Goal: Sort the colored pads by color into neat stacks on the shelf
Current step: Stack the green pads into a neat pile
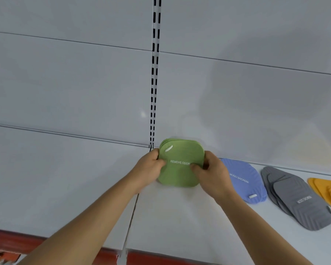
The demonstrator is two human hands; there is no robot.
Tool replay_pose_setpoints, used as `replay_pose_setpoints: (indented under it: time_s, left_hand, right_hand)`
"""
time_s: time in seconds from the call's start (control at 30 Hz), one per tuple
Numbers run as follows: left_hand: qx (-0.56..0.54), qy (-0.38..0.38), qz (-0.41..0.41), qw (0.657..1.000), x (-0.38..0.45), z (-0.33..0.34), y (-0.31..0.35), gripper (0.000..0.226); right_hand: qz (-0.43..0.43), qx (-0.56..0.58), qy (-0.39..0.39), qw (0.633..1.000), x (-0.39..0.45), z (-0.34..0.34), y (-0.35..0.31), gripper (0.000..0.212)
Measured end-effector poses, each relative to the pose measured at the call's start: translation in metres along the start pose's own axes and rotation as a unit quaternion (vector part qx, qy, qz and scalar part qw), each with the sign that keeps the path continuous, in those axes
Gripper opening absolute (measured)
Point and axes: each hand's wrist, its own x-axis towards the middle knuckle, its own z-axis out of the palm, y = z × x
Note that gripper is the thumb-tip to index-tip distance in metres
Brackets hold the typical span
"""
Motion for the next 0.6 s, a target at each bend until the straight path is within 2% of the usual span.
replay_pose_setpoints:
  time_s: [0.1, 0.2, 0.3, 0.5, 0.6]
  left_hand:
    - [0.081, 0.018, -0.012, 0.996, 0.013, -0.004, -0.003, 0.026]
    - [0.180, 0.058, 0.014, 0.982, 0.023, -0.004, -0.002, 0.015]
    - [0.216, 0.102, 0.030, 0.971, 0.025, -0.002, 0.004, 0.023]
    - [0.312, 0.164, 0.095, 0.931, 0.024, 0.014, 0.001, 0.027]
    - [0.337, 0.174, 0.100, 0.920, 0.023, 0.018, -0.001, 0.021]
  right_hand:
    - [0.013, -0.041, -0.002, 0.999, 0.011, 0.003, -0.003, 0.024]
    - [0.004, -0.080, 0.010, 0.997, 0.018, 0.009, -0.005, 0.035]
    - [-0.006, -0.110, 0.022, 0.994, 0.020, 0.014, -0.004, 0.050]
    - [-0.064, -0.173, 0.036, 0.982, 0.017, 0.024, 0.004, 0.050]
    - [-0.081, -0.220, 0.035, 0.972, 0.015, 0.027, 0.006, 0.039]
